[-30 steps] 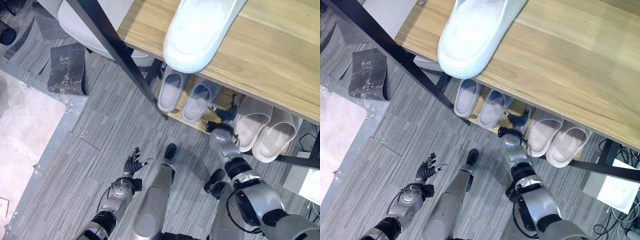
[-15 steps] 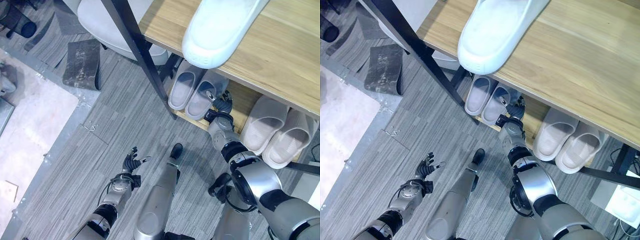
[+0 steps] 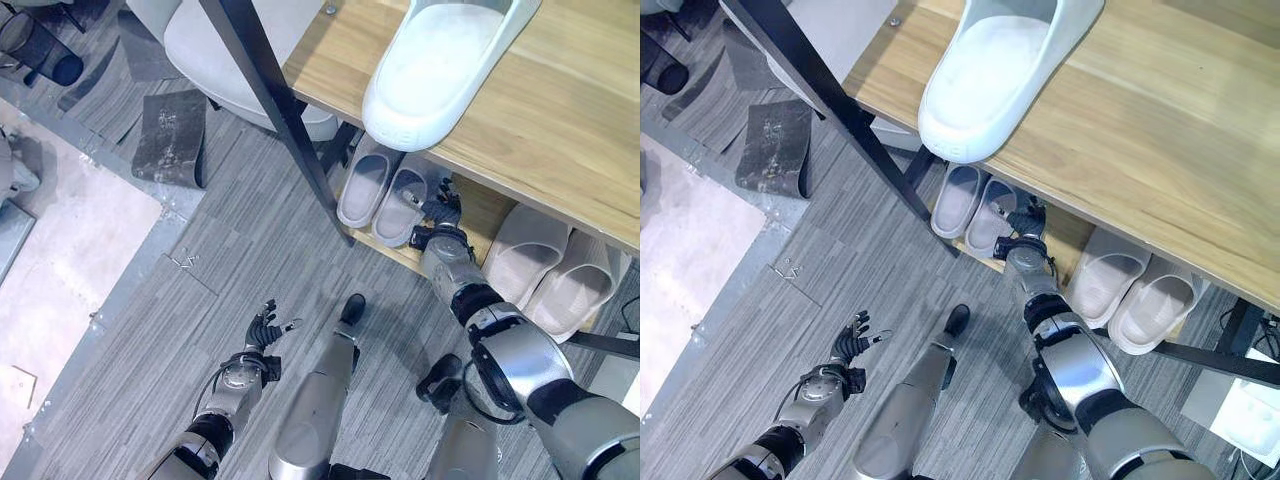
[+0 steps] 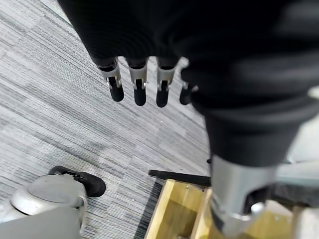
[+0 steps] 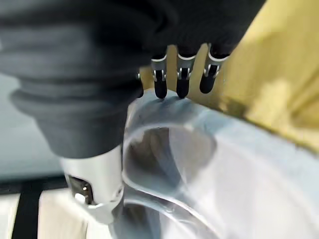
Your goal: Arrange the slippers neatly on the shoe rack.
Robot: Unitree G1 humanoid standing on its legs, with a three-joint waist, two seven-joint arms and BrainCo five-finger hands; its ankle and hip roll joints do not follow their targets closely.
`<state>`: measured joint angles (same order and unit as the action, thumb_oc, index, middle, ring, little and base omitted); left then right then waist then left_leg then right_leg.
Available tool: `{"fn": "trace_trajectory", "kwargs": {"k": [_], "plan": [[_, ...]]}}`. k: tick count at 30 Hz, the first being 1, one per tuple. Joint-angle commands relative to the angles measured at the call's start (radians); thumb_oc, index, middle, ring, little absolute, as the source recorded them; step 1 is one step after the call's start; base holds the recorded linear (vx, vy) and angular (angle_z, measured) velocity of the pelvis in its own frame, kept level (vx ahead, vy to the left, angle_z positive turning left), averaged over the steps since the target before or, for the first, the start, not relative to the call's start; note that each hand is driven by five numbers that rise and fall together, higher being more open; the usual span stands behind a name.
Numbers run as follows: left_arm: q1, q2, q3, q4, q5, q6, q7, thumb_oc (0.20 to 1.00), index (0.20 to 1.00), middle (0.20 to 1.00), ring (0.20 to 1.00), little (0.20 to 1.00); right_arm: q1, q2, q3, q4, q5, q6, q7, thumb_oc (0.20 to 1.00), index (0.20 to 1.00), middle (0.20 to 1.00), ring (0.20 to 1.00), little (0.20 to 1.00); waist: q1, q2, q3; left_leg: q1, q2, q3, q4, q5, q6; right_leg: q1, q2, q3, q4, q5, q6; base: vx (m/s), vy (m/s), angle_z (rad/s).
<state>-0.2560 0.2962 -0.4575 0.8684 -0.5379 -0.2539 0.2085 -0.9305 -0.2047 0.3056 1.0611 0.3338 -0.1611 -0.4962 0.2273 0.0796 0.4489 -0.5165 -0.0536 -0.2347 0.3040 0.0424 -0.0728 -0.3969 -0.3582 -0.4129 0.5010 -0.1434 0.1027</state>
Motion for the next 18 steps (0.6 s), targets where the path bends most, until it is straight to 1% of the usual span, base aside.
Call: {"fn": "trace_trajectory", "kwargs": {"k": [1, 2, 3, 5, 6, 8, 9, 10, 11, 12, 13, 14, 15, 16, 17, 18], "plan": [[-0.003, 0.013, 0.02, 0.013, 0.023, -0.027, 0.015, 1.0, 1.0, 1.0, 1.0, 1.0, 0.004, -0.037, 0.009, -0.102, -0.167, 0.014, -0.038, 1.0, 1.0, 1.0, 1.0, 1.0, -0.011, -0.046, -0.021, 0.063, 0.005, 0.031, -0.037, -0.05, 0.027, 0.111, 0.033, 0.002, -0.138, 0.057, 0.034, -0.01, 0.013, -0.13], [0.004, 0.011, 0.036, 0.015, 0.032, -0.018, 0.014, 1.0, 1.0, 1.0, 1.0, 1.0, 0.057, -0.039, 0.001, -0.143, -0.187, 0.027, -0.037, 1.0, 1.0, 1.0, 1.0, 1.0, -0.031, -0.057, -0.041, 0.099, 0.02, 0.045, -0.073, -0.038, 0.023, 0.144, 0.046, -0.001, -0.184, 0.077, 0.038, 0.04, -0.011, -0.17], [0.005, 0.011, 0.036, 0.015, 0.032, -0.018, 0.014, 1.0, 1.0, 1.0, 1.0, 1.0, 0.058, -0.039, 0.001, -0.144, -0.187, 0.028, -0.037, 1.0, 1.0, 1.0, 1.0, 1.0, -0.031, -0.057, -0.041, 0.101, 0.021, 0.045, -0.075, -0.037, 0.023, 0.146, 0.047, -0.002, -0.186, 0.078, 0.038, 0.08, -0.018, -0.3], [0.017, 0.001, 0.057, 0.03, 0.043, -0.002, 0.011, 1.0, 1.0, 1.0, 1.0, 1.0, 0.135, -0.038, -0.001, -0.191, -0.205, 0.036, -0.013, 1.0, 1.0, 1.0, 1.0, 1.0, -0.061, -0.067, -0.075, 0.158, 0.043, 0.059, -0.135, -0.016, 0.015, 0.197, 0.066, -0.008, -0.25, 0.099, 0.044, 0.07, -0.017, -0.28], [0.018, 0.001, 0.057, 0.029, 0.043, -0.003, 0.011, 1.0, 1.0, 1.0, 1.0, 1.0, 0.136, -0.038, -0.001, -0.192, -0.205, 0.037, -0.013, 1.0, 1.0, 1.0, 1.0, 1.0, -0.061, -0.066, -0.075, 0.16, 0.043, 0.059, -0.137, -0.016, 0.015, 0.199, 0.067, -0.009, -0.252, 0.1, 0.044, 0.08, -0.021, -0.14], [0.025, -0.016, 0.079, 0.05, 0.046, 0.012, 0.004, 1.0, 1.0, 1.0, 1.0, 1.0, 0.23, -0.027, 0.007, -0.261, -0.224, 0.041, 0.025, 1.0, 1.0, 1.0, 1.0, 1.0, -0.088, -0.076, -0.11, 0.219, 0.066, 0.082, -0.193, 0.0, 0.01, 0.246, 0.082, -0.008, -0.313, 0.119, 0.051, 0.08, -0.014, -0.29], [0.025, -0.016, 0.079, 0.05, 0.046, 0.012, 0.004, 1.0, 1.0, 1.0, 1.0, 1.0, 0.231, -0.028, 0.007, -0.262, -0.224, 0.042, 0.025, 1.0, 1.0, 1.0, 1.0, 1.0, -0.088, -0.075, -0.109, 0.221, 0.066, 0.082, -0.194, 0.0, 0.01, 0.247, 0.083, -0.008, -0.314, 0.12, 0.051, 0.09, -0.028, -0.41], [0.036, -0.029, 0.09, 0.047, 0.061, 0.023, -0.004, 1.0, 1.0, 1.0, 1.0, 1.0, 0.336, -0.027, 0.024, -0.37, -0.23, 0.04, 0.074, 1.0, 1.0, 1.0, 1.0, 1.0, -0.112, -0.082, -0.136, 0.265, 0.077, 0.103, -0.236, 0.011, 0.004, 0.279, 0.099, 0.005, -0.364, 0.136, 0.055, 0.06, -0.022, -0.26], [0.036, -0.029, 0.09, 0.047, 0.061, 0.023, -0.004, 1.0, 1.0, 1.0, 1.0, 1.0, 0.337, -0.028, 0.024, -0.371, -0.23, 0.041, 0.074, 1.0, 1.0, 1.0, 1.0, 1.0, -0.113, -0.081, -0.138, 0.263, 0.077, 0.102, -0.238, 0.014, 0.005, 0.279, 0.099, 0.004, -0.367, 0.14, 0.055, 0.13, -0.032, -0.19], [0.045, -0.036, 0.102, 0.039, 0.072, 0.033, -0.014, 1.0, 1.0, 1.0, 1.0, 1.0, 0.451, -0.02, 0.029, -0.472, -0.199, 0.027, 0.131, 1.0, 1.0, 1.0, 1.0, 1.0, -0.132, -0.086, -0.164, 0.305, 0.086, 0.123, -0.271, 0.019, 0.002, 0.308, 0.112, 0.01, -0.403, 0.147, 0.058, 0.07, -0.005, -0.15], [0.046, -0.037, 0.102, 0.038, 0.072, 0.033, -0.014, 1.0, 1.0, 1.0, 1.0, 1.0, 0.452, -0.02, 0.029, -0.473, -0.199, 0.028, 0.131, 1.0, 1.0, 1.0, 1.0, 1.0, -0.133, -0.086, -0.166, 0.303, 0.086, 0.122, -0.272, 0.022, 0.003, 0.307, 0.112, 0.009, -0.406, 0.151, 0.058, 0.12, -0.018, -0.28], [0.047, -0.033, 0.106, 0.023, 0.112, 0.038, -0.031, 1.0, 1.0, 1.0, 1.0, 1.0, 0.566, -0.056, 0.038, -0.618, -0.155, -0.006, 0.219, 1.0, 1.0, 1.0, 1.0, 1.0, -0.156, -0.086, -0.19, 0.335, 0.092, 0.136, -0.304, 0.03, -0.001, 0.33, 0.123, 0.018, -0.435, 0.158, 0.062, 0.05, -0.008, -0.32], [0.049, -0.034, 0.105, 0.022, 0.112, 0.038, -0.031, 1.0, 1.0, 1.0, 1.0, 1.0, 0.57, -0.058, 0.038, -0.622, -0.155, -0.004, 0.22, 1.0, 1.0, 1.0, 1.0, 1.0, -0.155, -0.085, -0.191, 0.338, 0.092, 0.136, -0.306, 0.03, -0.001, 0.331, 0.124, 0.018, -0.436, 0.159, 0.062, 0.07, -0.011, -0.33], [0.058, -0.021, 0.108, -0.003, 0.141, 0.037, -0.036, 1.0, 1.0, 1.0, 1.0, 1.0, 0.638, -0.087, 0.042, -0.709, -0.13, -0.024, 0.272, 1.0, 1.0, 1.0, 1.0, 1.0, -0.167, -0.083, -0.2, 0.357, 0.095, 0.146, -0.318, 0.033, -0.004, 0.344, 0.127, 0.025, -0.448, 0.163, 0.063, 0.09, -0.018, -0.27], [0.081, 0.007, 0.102, -0.056, 0.19, 0.035, -0.074, 1.0, 1.0, 1.0, 1.0, 1.0, 0.749, -0.168, 0.052, -0.841, -0.139, -0.049, 0.37, 1.0, 1.0, 1.0, 1.0, 1.0, -0.183, -0.079, -0.224, 0.385, 0.101, 0.156, -0.337, 0.035, -0.009, 0.368, 0.133, 0.028, -0.47, 0.164, 0.065, 0.12, -0.034, -0.27], [0.097, 0.022, 0.096, -0.088, 0.208, 0.03, -0.09, 1.0, 1.0, 1.0, 1.0, 1.0, 0.801, -0.197, 0.054, -0.905, -0.124, -0.055, 0.418, 1.0, 1.0, 1.0, 1.0, 1.0, -0.192, -0.078, -0.235, 0.4, 0.103, 0.163, -0.347, 0.036, -0.01, 0.379, 0.136, 0.03, -0.481, 0.166, 0.066, 0.1, -0.035, -0.23]]}}
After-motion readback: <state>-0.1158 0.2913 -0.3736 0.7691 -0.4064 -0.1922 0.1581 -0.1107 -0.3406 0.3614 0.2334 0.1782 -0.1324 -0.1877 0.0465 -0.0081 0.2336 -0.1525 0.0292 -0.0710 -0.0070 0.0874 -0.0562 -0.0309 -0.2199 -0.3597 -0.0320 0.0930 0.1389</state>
